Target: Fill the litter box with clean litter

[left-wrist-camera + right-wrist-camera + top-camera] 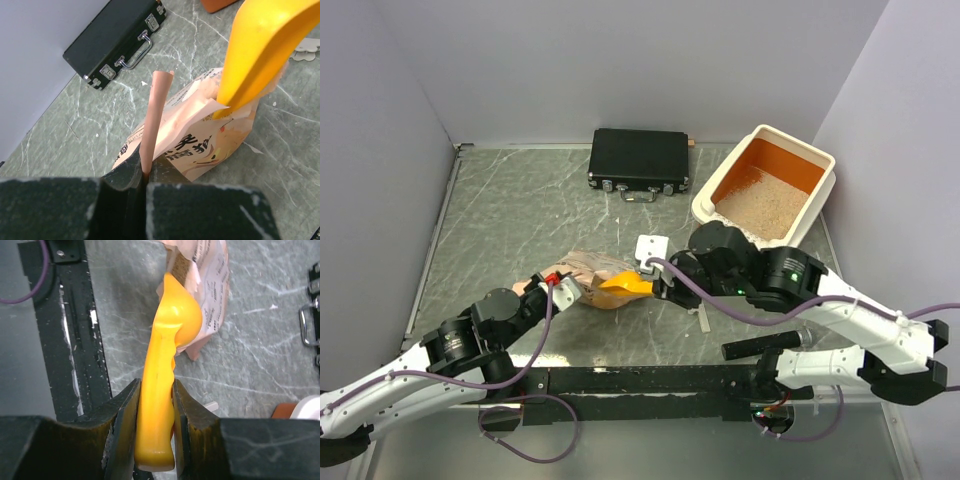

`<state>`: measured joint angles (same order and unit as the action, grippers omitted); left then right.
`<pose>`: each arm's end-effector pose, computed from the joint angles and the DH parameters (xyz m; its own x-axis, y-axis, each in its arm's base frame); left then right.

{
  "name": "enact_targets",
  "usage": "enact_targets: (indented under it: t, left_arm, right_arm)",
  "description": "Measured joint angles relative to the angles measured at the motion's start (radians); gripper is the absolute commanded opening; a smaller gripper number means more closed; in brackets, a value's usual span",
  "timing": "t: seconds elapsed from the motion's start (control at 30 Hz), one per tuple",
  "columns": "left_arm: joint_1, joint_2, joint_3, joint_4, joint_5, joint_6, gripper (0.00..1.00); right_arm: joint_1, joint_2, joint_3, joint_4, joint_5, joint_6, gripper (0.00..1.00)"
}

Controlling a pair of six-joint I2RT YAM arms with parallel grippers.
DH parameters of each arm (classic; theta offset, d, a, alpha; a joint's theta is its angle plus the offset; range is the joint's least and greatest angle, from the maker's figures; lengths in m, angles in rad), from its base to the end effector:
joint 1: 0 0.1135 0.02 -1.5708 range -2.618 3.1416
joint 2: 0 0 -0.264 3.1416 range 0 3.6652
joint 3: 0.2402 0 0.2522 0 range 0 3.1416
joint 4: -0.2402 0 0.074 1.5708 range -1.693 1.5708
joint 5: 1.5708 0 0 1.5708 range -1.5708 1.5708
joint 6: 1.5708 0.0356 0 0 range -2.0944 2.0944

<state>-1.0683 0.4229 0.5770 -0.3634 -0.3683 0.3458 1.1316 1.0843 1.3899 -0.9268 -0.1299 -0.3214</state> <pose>0.0676 -0.0963 0.2965 0.1255 0.4282 -0.8949 0.6436 0.6514 0.4019 0.0813 0.1839 0.4142 0.0628 -0.6029 -0.7954 -0.9722 0.1432 -0.1853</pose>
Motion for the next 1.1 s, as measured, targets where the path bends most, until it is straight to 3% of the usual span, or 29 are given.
enact_targets:
  t: [0.27,0.57,0.77,1.1]
  left_arm:
    - [0.0,0.014,0.0,0.022,-0.003,0.007,0.01]
    - [0.0,0.19,0.09,0.042,-0.024,-0.012,0.01]
    - [0.002,0.255,0.154,0.005,-0.036,-0.018,0.01]
    - [0.002,0.254,0.181,-0.026,-0.002,-0.05,0.01]
  right_arm:
    - [0.003,0.153,0.05,0.019,0.115,0.132,0.0]
    - [-0.049,0.293,0.212,-0.04,0.227,0.5,0.0]
    - [-0.227,0.292,0.209,-0.073,0.085,0.64,0.0]
    - [-0.314,0.331,0.208,-0.146,-0.07,0.681,0.0]
